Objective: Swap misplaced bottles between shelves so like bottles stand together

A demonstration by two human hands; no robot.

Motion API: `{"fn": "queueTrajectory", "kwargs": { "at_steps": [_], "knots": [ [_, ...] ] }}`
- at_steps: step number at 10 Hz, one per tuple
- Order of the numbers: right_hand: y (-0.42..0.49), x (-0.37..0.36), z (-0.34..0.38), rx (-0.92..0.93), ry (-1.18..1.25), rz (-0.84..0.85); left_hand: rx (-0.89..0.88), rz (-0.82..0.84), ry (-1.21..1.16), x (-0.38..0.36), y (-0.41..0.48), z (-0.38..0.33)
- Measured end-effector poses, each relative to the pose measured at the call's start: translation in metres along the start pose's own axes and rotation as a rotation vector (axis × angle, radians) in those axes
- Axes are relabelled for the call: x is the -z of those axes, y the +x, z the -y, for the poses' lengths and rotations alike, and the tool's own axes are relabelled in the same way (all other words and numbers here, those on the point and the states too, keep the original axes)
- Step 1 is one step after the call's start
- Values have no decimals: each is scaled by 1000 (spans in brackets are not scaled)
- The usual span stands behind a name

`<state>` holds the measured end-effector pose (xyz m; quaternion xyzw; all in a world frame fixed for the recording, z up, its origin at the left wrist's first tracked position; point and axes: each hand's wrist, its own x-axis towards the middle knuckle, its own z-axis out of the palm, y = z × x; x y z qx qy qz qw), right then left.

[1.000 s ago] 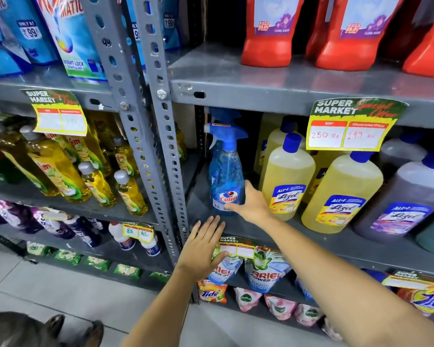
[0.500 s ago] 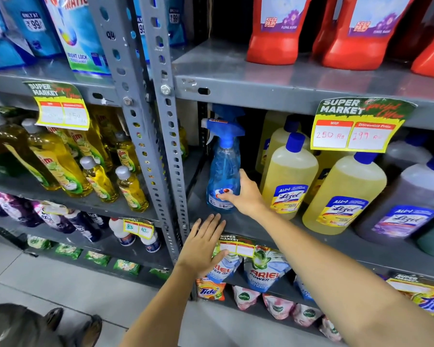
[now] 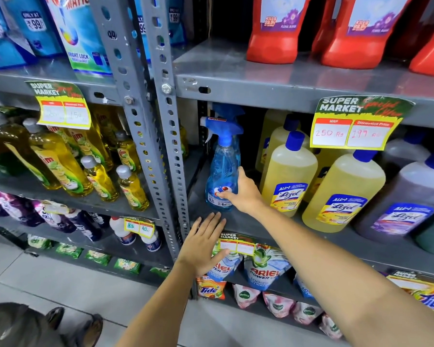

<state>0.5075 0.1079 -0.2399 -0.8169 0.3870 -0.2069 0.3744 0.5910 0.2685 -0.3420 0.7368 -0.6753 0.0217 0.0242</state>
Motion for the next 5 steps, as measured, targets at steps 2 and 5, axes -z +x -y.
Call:
{"fn": "queueTrajectory", "kwargs": {
  "at_steps": [2,5],
  "knots": [
    [1,1,-3,-9,-17,29,13,22,-19,2,2,-1],
    [-50,33,10,37,86,-157,12,83,1,20,4,-4]
  ]
}}
